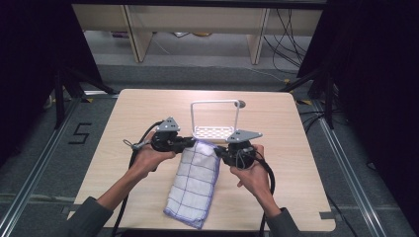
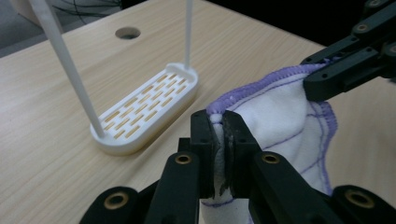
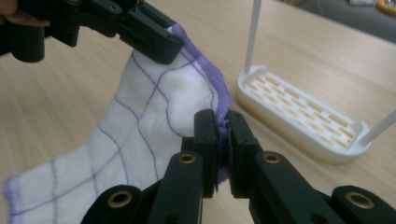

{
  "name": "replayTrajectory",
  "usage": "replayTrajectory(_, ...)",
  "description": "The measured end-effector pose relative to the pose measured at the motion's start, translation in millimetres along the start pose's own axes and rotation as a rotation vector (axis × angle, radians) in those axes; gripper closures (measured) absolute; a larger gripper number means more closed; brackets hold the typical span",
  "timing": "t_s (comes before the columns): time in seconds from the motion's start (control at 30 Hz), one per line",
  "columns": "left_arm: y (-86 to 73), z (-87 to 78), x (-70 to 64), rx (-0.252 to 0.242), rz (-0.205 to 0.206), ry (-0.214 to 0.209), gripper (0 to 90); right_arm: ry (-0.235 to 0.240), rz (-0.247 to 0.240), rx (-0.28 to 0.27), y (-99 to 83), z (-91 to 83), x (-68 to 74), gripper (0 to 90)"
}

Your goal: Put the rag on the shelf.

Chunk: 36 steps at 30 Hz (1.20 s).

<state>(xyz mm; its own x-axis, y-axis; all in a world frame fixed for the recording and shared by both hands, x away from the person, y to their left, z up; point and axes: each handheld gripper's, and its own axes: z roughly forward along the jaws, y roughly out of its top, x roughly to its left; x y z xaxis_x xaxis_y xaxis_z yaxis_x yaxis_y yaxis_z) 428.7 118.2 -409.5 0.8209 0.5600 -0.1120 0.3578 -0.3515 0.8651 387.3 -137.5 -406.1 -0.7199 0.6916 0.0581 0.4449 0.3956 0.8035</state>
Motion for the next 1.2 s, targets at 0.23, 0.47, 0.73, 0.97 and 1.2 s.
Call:
replayTrajectory(0.23,31.5,-29.9,-24.9,-0.044,0.054,-0.013,83.5,0.0,-0.061,-0.062,29.3,-38.5,6.7,85.5)
replayTrajectory(0.47,60.7,-37.1,-22.4,-0.083,0.029,0.012,83.5,-0.031,-0.079,-0.091,61.6,-59.6,-1.8,85.6)
replayTrajectory(0.73,85.3,-33.9,-10.8,-0.106,0.017,0.052,83.6,-0.073,-0.071,-0.101,86.3,-61.8,-16.4,85.6)
replayTrajectory(0.97,108.1,-36.7,-4.7,-0.132,0.011,0.079,83.5,-0.089,-0.08,-0.134,108.0,-66.8,-26.1,85.6)
replayTrajectory(1.2,124.7,-33.1,2.2,-0.138,0.007,0.099,83.5,-0.1,-0.082,-0.158,121.4,-68.9,-38.0,85.6)
